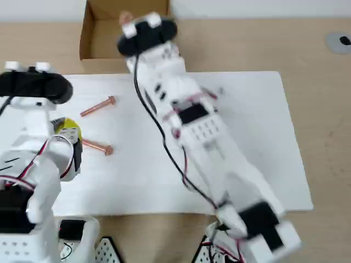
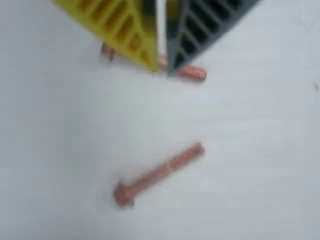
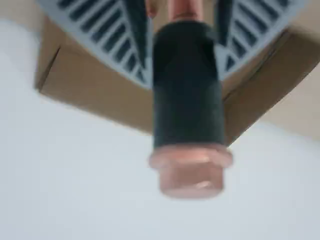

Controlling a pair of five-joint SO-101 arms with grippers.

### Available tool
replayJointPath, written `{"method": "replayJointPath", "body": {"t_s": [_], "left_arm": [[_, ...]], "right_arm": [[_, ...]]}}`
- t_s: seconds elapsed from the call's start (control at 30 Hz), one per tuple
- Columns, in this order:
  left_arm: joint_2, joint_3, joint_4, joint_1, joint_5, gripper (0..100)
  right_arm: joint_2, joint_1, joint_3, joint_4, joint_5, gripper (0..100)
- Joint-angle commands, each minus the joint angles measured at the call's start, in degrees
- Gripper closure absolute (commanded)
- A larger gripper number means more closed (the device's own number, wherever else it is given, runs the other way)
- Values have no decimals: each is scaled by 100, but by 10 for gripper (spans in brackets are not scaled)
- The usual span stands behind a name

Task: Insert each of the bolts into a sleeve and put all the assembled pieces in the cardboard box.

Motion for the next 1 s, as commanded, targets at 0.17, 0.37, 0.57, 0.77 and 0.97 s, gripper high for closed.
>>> {"method": "replayJointPath", "body": {"t_s": [0.17,0.37,0.57,0.77,0.97], "left_arm": [[-48,457,-26,-88,-299,991],[-48,633,-26,-88,-299,991],[-48,624,0,-88,-299,991],[-48,624,18,-88,-299,991],[-48,624,176,-88,-299,991]], "right_arm": [[2712,585,-3327,-9,-18,989],[4523,760,-4822,0,-18,987],[5886,831,-6105,563,-141,987],[6958,831,-7433,1486,-396,986],[7758,840,-8576,2593,-387,985]]}}
